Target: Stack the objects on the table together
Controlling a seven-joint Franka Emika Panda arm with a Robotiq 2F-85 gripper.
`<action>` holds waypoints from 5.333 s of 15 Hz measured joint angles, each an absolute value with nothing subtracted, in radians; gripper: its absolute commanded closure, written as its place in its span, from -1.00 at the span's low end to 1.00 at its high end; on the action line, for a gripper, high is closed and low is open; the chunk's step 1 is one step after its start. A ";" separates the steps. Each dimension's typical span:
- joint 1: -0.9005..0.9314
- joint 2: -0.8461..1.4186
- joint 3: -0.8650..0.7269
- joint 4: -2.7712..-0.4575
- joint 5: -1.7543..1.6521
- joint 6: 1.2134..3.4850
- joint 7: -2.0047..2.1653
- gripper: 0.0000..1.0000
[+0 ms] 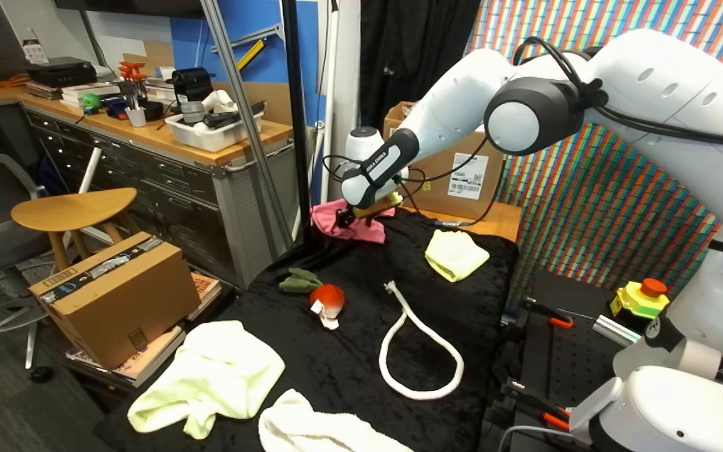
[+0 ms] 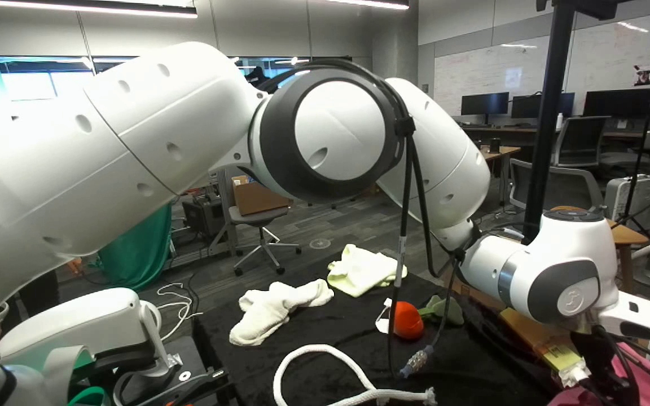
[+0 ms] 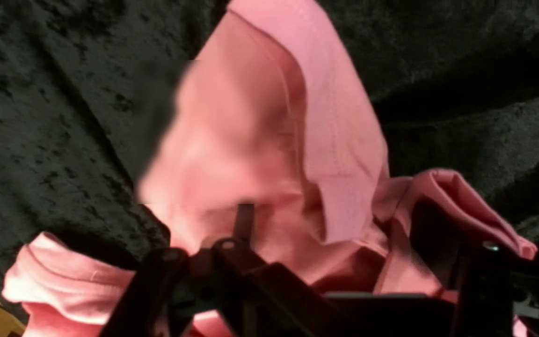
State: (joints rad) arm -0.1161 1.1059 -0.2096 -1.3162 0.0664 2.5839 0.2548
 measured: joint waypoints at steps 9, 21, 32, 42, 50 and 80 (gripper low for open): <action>-0.117 1.121 -0.211 -1.257 0.062 2.524 0.260 0.93; -0.126 1.064 -0.211 -1.262 0.053 2.461 0.207 0.89; -0.138 0.578 -0.216 -1.730 -0.088 2.501 0.054 0.89; -0.132 0.067 -0.157 -2.123 -0.210 2.431 -0.278 0.90; -0.065 -0.185 -0.074 -2.291 -0.236 2.246 -0.539 0.90; 0.124 -0.133 0.112 -2.344 -0.310 2.198 -0.423 -1.00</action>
